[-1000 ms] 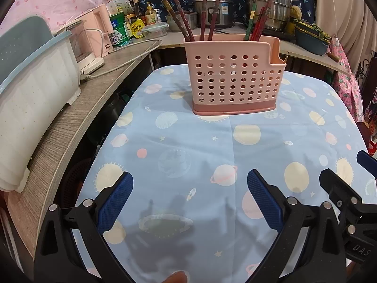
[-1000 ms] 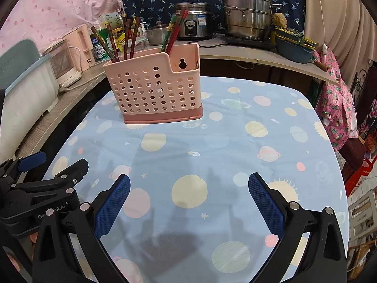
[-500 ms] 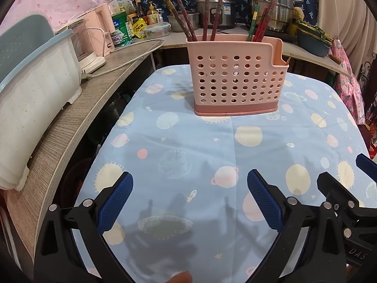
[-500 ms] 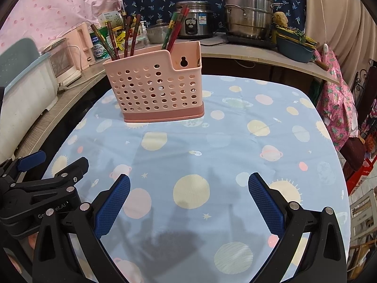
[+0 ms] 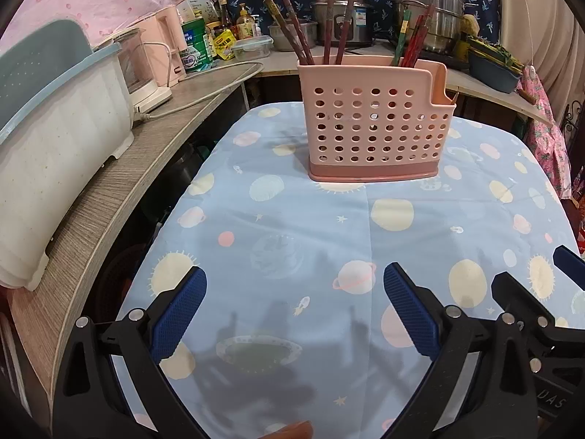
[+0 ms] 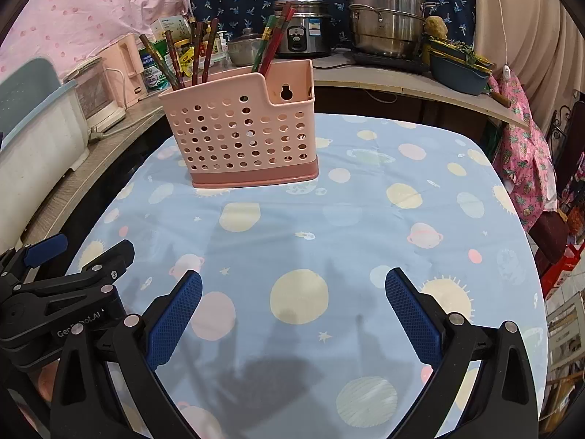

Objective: Organize utensils

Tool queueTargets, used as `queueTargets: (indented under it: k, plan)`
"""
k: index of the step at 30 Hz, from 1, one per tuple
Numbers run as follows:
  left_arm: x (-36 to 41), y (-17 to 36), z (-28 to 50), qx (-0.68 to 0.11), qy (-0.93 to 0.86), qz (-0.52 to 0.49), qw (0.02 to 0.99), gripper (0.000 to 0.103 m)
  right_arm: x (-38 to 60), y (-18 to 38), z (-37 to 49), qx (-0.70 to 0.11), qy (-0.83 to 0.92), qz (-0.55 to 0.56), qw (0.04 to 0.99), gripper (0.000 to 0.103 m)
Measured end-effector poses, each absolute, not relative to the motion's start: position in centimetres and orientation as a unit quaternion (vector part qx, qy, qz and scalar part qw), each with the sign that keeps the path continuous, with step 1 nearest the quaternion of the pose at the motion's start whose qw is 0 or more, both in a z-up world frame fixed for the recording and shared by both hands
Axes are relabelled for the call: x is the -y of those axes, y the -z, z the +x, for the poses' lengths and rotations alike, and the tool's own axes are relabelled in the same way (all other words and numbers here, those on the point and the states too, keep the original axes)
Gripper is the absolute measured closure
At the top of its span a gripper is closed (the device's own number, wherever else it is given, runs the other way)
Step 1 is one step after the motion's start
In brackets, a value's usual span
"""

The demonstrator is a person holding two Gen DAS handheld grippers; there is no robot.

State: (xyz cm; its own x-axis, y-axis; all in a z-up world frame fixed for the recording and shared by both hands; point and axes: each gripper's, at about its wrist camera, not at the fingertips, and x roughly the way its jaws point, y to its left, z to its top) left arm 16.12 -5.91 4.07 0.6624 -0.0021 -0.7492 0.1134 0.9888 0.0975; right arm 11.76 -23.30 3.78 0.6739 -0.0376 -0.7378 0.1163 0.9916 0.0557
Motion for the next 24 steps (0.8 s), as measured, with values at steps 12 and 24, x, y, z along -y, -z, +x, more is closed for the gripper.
queueTargets:
  k: [12,24]
  plan:
    - [6.08,-3.17,16.67,-0.425,0.026,0.069,0.902,0.010,23.60,-3.44,12.11,-0.405,0.045,0.055,0.911,0.006]
    - [6.23,-3.05,16.79,-0.425,0.024,0.075,0.902,0.010,23.84,-3.10,12.19,-0.408,0.046,0.060,0.910,0.006]
